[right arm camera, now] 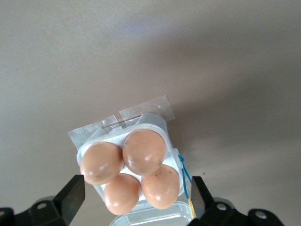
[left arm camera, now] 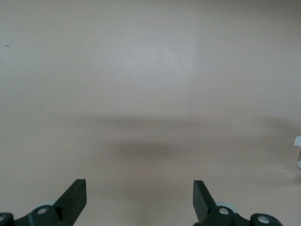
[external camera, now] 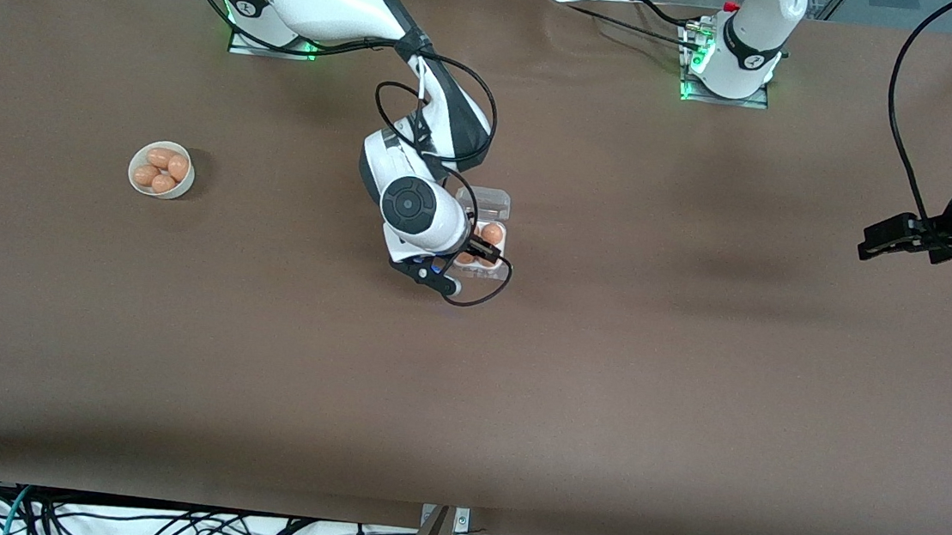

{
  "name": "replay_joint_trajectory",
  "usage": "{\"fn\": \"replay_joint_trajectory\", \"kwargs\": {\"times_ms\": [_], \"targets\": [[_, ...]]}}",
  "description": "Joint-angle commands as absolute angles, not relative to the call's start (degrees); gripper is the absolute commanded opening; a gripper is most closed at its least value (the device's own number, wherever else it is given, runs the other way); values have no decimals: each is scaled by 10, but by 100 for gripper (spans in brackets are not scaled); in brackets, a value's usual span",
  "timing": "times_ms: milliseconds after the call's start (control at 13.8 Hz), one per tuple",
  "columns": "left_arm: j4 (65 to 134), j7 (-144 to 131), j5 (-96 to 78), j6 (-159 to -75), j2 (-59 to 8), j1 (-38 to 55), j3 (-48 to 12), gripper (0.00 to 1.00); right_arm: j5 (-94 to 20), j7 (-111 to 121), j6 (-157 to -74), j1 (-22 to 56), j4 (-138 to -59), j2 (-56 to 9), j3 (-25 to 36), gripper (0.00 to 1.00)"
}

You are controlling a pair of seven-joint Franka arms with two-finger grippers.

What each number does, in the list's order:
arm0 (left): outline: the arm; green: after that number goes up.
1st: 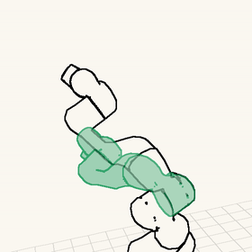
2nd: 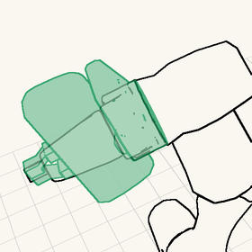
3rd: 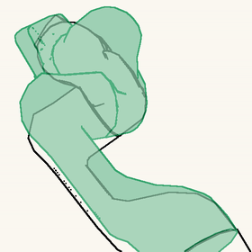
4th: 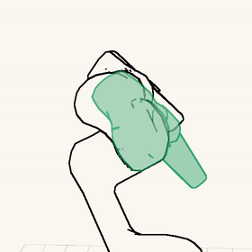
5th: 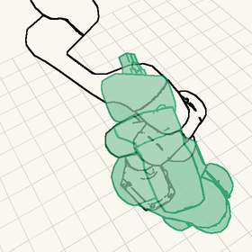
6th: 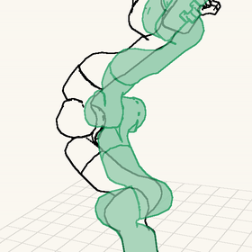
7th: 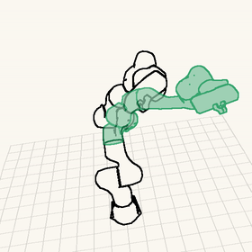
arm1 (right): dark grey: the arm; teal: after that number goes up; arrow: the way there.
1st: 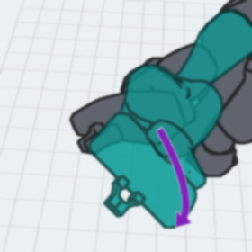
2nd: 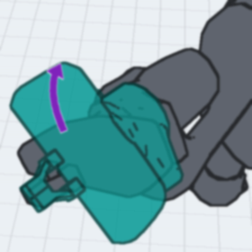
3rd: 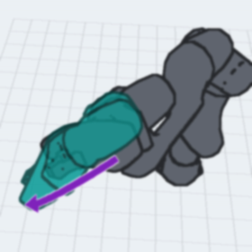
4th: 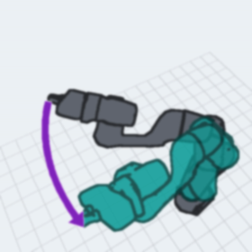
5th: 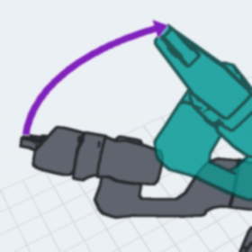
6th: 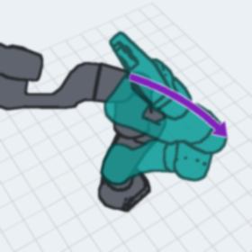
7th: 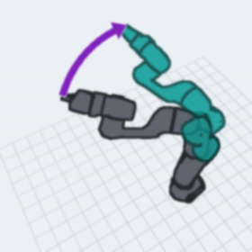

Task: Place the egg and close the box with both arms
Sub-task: 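Lower the egg into the empty slot and open the right gripper, then withdraw the right gripper while the left gripper reaches toward the egg box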

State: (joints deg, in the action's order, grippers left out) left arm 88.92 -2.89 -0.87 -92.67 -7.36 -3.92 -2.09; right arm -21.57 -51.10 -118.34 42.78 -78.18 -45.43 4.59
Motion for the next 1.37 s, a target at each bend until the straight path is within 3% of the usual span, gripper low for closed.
{"fn": "replay_joint_trajectory", "kwargs": {"times_ms": [0,434,723,940,1157,1301], "targets": [[874,-17,-18,-918,-82,-39,-20,100,-221,-506,-1176,420,-763,-454,50,100],[880,-20,-21,-904,-90,-7,-30,99,-214,-504,-1158,385,-764,-417,87,100],[877,-43,-39,-874,-99,44,-30,70,-208,-429,-1093,385,-764,-398,172,100],[876,-95,-92,-842,-101,61,-30,40,-210,-362,-1061,386,-764,-386,226,100],[876,-137,-100,-817,-111,106,-30,14,-167,-270,-1063,349,-796,-334,234,100],[875,-160,-101,-814,-120,148,-30,8,-104,-174,-1065,308,-841,-275,207,100]]}}
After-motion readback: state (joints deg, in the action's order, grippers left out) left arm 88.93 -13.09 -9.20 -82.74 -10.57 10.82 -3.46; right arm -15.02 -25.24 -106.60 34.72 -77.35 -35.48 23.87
